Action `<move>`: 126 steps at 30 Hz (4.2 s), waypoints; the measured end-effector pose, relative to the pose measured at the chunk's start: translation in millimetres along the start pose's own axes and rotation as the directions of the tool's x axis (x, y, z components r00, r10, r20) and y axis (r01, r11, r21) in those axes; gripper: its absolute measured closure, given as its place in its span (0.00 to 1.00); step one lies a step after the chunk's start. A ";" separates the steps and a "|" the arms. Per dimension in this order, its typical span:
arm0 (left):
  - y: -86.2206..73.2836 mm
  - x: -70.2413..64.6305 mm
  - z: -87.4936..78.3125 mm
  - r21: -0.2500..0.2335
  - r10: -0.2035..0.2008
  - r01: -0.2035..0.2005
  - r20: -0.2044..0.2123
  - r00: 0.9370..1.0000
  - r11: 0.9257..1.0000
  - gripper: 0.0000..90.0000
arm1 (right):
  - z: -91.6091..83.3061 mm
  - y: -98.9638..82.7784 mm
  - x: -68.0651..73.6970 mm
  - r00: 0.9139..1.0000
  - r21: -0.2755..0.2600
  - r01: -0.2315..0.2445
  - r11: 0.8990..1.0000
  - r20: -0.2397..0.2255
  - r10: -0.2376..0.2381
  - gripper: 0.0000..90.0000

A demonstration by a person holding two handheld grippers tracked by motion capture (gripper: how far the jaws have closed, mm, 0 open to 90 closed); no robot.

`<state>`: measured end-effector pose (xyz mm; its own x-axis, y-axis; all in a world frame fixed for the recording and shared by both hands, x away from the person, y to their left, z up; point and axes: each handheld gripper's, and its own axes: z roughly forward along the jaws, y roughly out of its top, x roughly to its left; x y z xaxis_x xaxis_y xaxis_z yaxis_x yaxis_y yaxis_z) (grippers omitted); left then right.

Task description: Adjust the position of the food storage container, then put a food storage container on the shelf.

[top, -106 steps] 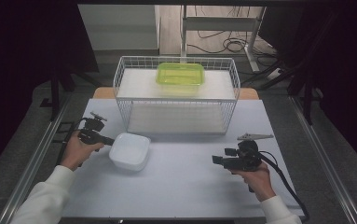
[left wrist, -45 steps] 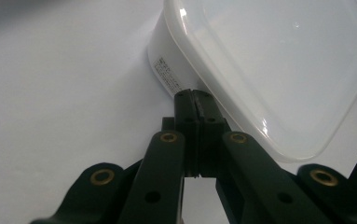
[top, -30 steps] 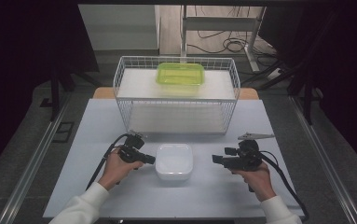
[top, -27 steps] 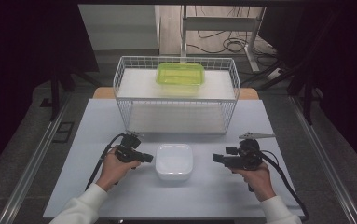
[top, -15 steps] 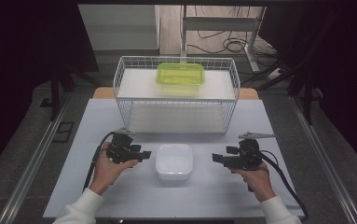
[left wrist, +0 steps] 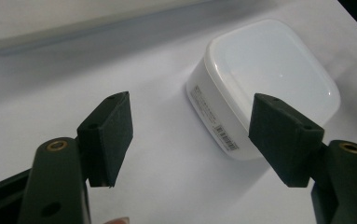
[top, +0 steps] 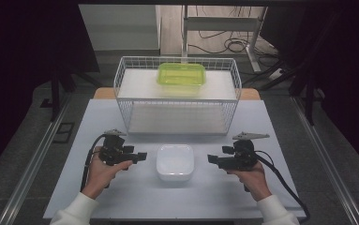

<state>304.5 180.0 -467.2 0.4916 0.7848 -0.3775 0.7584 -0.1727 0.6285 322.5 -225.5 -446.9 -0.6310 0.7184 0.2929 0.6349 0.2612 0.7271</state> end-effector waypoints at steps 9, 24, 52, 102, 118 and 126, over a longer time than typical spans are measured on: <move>-6.4 0.1 3.4 -0.011 -0.072 0.072 0.049 0.996 0.997 0.37 | 5.1 2.8 2.3 0.999 0.017 -0.016 1.000 -0.032 0.017 0.25; -5.2 10.1 14.2 0.019 -0.202 0.202 0.176 0.964 0.979 0.42 | 19.3 13.7 16.8 0.997 0.027 -0.043 0.999 -0.069 0.045 0.32; -1.1 5.0 49.9 0.101 -0.261 0.242 0.274 0.926 0.965 0.58 | 62.8 5.4 11.2 0.978 0.134 -0.135 0.982 -0.142 0.154 0.44; -9.3 -2.5 36.3 0.085 -0.247 0.232 0.327 0.912 0.969 0.88 | 55.4 -2.9 14.7 0.948 0.108 -0.241 0.964 -0.188 0.258 0.83; -7.5 -6.8 32.3 0.066 -0.208 0.197 0.319 0.924 0.978 0.89 | 50.7 -0.3 18.2 0.962 0.084 -0.195 0.977 -0.179 0.207 0.83; -4.3 -10.6 27.0 0.052 -0.190 0.183 0.313 0.930 0.982 0.88 | 44.8 3.6 21.4 0.967 0.066 -0.168 0.984 -0.186 0.177 0.84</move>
<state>307.5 156.4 -484.3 0.4475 0.5765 -0.6837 0.8568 -0.0573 0.5125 331.2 -180.3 -465.8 -0.5800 0.6210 0.5272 0.7598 0.1788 0.6251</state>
